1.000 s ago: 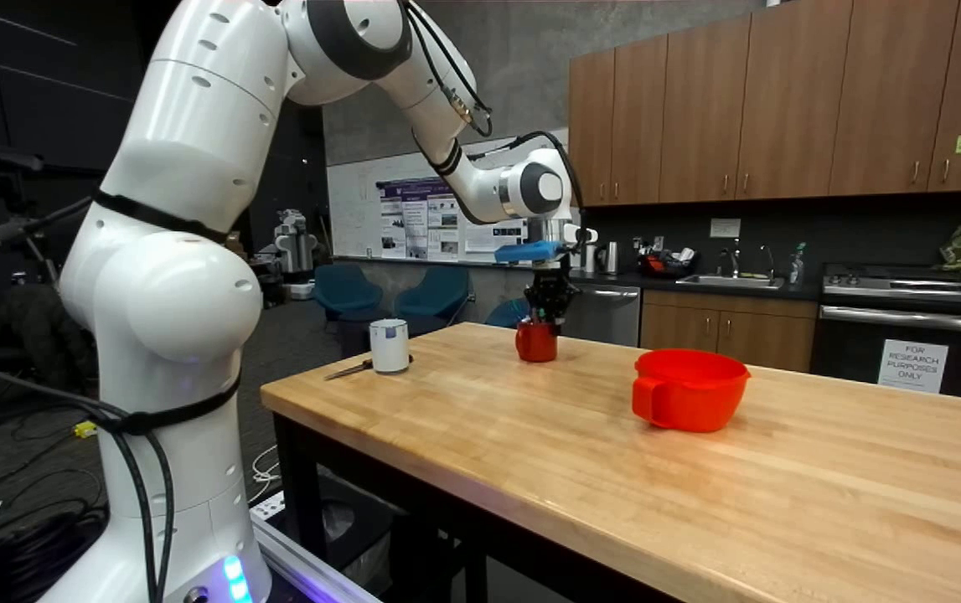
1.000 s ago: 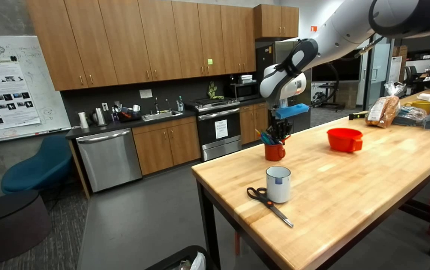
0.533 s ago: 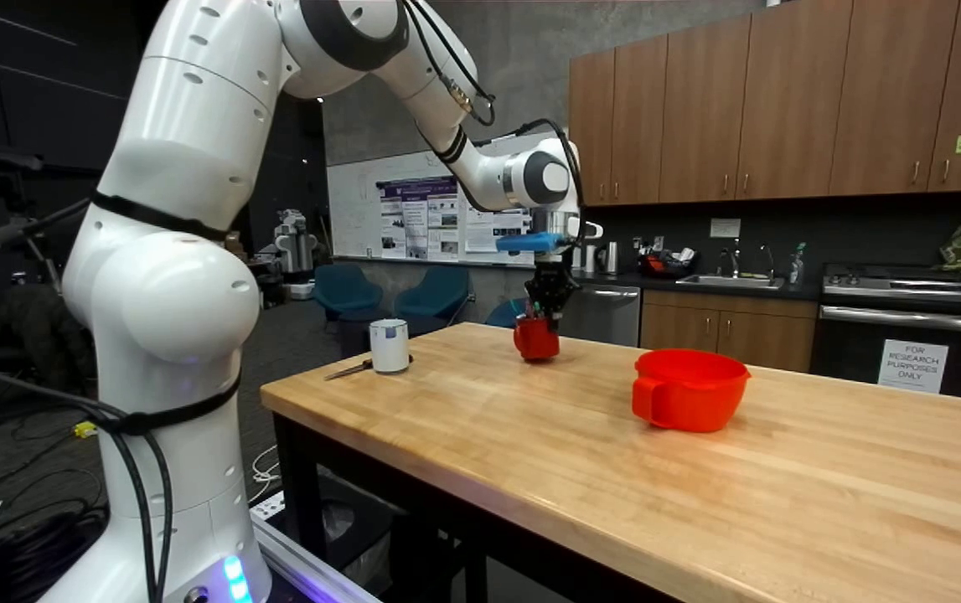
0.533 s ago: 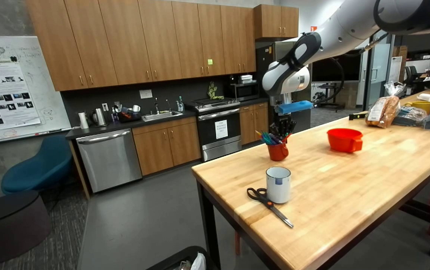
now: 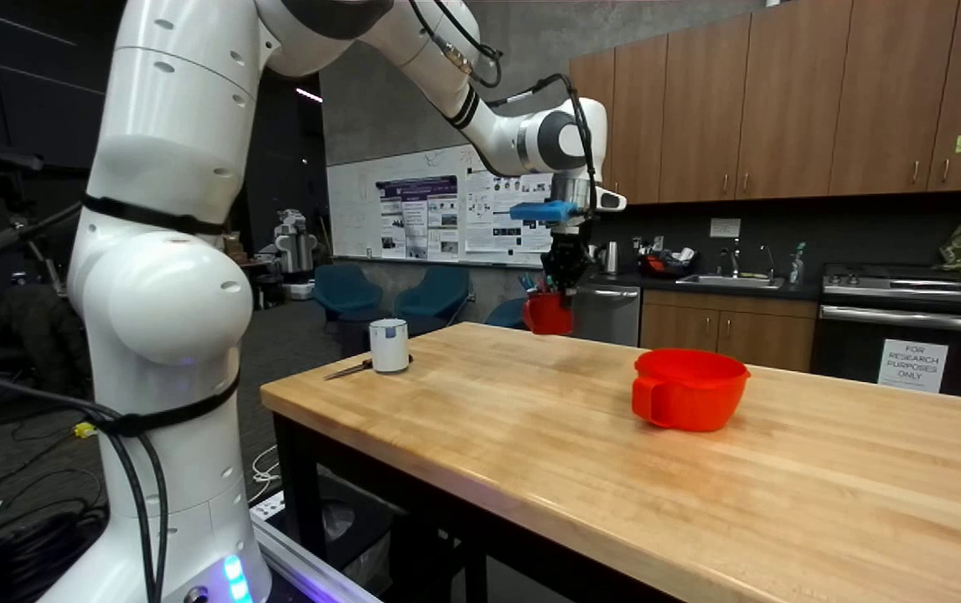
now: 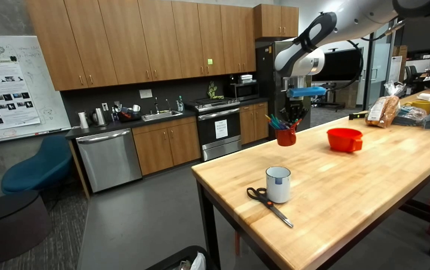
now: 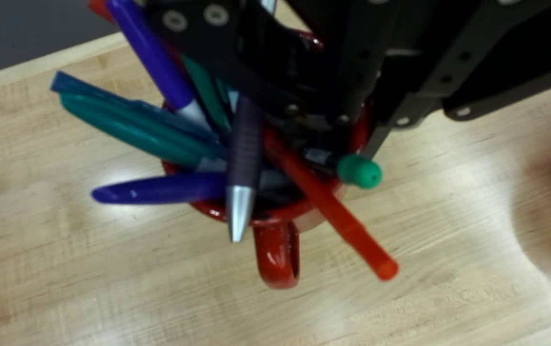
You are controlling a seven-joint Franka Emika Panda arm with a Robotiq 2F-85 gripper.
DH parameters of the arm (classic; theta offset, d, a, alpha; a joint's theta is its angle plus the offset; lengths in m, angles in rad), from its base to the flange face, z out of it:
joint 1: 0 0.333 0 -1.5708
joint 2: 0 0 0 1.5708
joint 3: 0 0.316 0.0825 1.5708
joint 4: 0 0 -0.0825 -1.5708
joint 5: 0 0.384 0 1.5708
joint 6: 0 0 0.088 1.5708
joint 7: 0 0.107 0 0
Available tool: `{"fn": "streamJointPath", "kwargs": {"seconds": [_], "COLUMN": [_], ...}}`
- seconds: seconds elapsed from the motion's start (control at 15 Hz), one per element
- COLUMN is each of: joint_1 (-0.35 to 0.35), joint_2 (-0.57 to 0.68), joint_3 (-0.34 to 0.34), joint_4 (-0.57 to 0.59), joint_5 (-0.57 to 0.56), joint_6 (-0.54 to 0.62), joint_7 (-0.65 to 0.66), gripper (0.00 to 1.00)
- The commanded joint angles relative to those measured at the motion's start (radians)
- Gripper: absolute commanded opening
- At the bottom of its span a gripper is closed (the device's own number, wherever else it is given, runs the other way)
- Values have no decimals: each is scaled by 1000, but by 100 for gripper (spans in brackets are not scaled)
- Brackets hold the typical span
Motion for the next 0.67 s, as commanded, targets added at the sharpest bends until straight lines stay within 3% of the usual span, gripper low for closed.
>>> {"fn": "streamJointPath", "kwargs": {"seconds": [0.0,0.6], "joint_1": [-24,-91], "joint_2": [-96,-185], "joint_3": [-24,-119], "joint_4": [-21,68], "joint_5": [28,-6], "joint_6": [-66,-194], "joint_7": [-13,-11], "gripper": [2,2]}}
